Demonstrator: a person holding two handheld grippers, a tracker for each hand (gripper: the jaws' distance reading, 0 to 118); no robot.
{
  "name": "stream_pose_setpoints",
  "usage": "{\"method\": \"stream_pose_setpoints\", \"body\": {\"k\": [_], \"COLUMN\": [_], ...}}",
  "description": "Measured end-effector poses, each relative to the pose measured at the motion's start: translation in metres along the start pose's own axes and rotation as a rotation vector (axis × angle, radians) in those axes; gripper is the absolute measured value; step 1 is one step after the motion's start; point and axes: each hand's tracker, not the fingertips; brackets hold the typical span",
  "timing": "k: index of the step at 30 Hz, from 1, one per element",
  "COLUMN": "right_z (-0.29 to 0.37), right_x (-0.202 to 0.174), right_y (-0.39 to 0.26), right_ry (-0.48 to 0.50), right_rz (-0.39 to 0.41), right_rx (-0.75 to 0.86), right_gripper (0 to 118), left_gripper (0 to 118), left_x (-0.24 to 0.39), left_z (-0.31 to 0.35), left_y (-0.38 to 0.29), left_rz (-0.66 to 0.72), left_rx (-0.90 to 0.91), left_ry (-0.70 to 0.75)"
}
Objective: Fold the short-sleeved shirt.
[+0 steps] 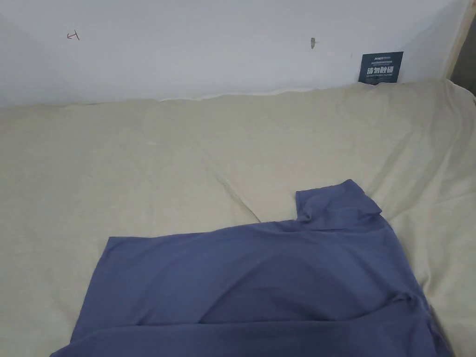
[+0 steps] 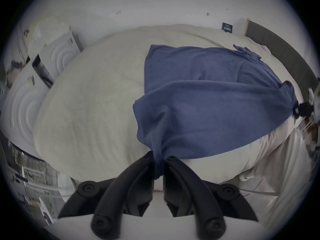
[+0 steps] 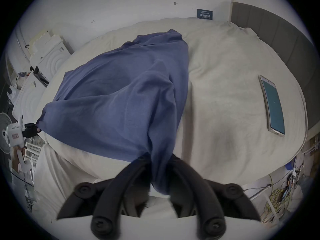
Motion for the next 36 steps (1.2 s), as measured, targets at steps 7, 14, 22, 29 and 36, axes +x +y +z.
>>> {"method": "stream_pose_setpoints", "body": {"k": [7, 14, 22, 29, 36], "right_z": [0.035, 0.083, 0.064, -0.013, -0.111], "right_x": [0.009, 0.01, -0.002, 0.022, 0.032], "right_y": [0.02, 0.074, 0.135, 0.209, 0.267], "right_ry": [0.017, 0.159, 0.091, 0.069, -0.061], "right_rz": [-0.06, -0.106, 0.039, -0.012, 0.076], "right_rx": [0.124, 0.317, 0.324, 0.261, 0.119], "right_gripper": [113, 111, 0, 0, 118], "left_gripper": [107, 106, 1, 0, 0], "left_x": [-0.029, -0.034, -0.004, 0.005, 0.001], "left_z": [0.041, 0.079, 0.066, 0.039, 0.014], "left_y": [0.027, 0.074, 0.116, 0.138, 0.139], "left_rz": [0.342, 0.433, 0.343, 0.292, 0.292], "left_rx": [0.178, 0.351, 0.434, 0.36, 0.303], "left_ry": [-0.098, -0.187, -0.108, -0.125, -0.091]}}
